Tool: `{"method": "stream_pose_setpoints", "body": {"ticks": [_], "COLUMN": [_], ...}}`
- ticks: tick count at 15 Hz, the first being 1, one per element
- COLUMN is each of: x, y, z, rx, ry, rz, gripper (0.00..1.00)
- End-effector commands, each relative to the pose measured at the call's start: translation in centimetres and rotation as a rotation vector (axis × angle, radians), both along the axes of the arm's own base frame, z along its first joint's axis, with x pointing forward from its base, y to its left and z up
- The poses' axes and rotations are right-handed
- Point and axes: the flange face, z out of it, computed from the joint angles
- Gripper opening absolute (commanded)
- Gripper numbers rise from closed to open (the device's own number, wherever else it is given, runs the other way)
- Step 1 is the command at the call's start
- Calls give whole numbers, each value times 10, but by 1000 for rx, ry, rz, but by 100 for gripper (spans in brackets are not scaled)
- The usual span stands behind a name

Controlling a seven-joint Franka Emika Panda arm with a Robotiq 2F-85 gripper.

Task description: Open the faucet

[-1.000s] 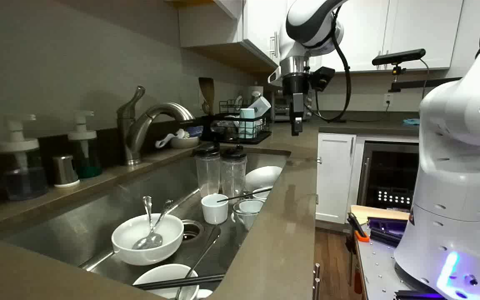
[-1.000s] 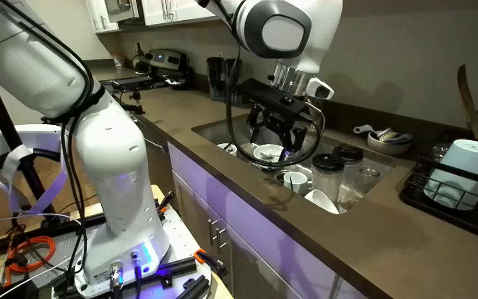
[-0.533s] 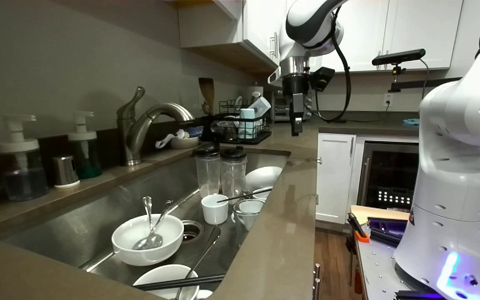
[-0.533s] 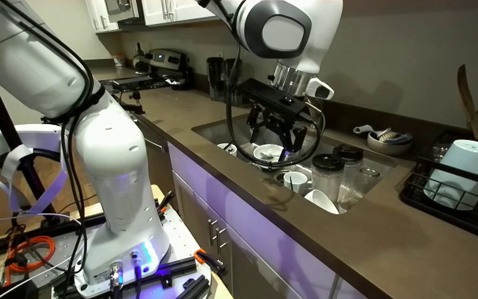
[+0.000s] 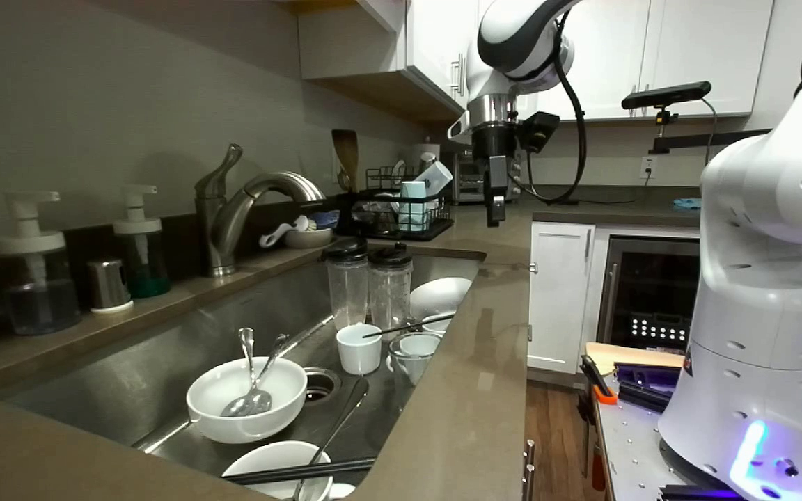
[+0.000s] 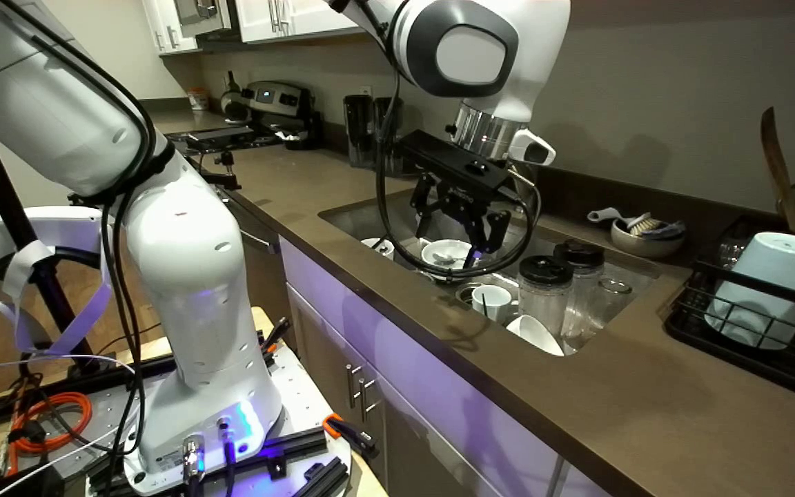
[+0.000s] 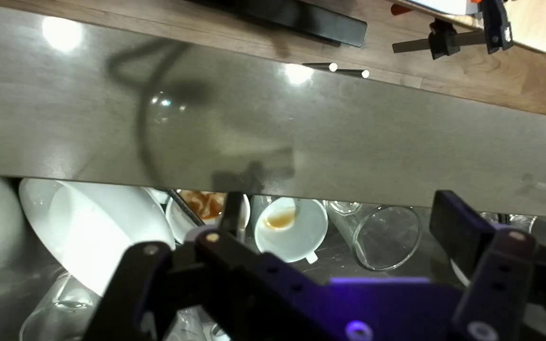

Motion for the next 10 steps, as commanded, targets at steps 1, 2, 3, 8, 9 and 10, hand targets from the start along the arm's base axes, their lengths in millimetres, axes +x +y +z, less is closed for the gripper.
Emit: {"method": "stream_pose_setpoints", "body": {"ticks": [1,2,3,8,9,10], "x": [5,7,10,22,24,26], "y": [1,1,0,-7,-6,-5], "z": [0,1,2,7,7,7], "rx": [5,8,12,-9,-18,-32], "ry": [-33,-48,-71,-231,-278,-316], "rz": [1,2,-2,-29,-29,-24], "gripper": [100,100,100,100,100,100]}}
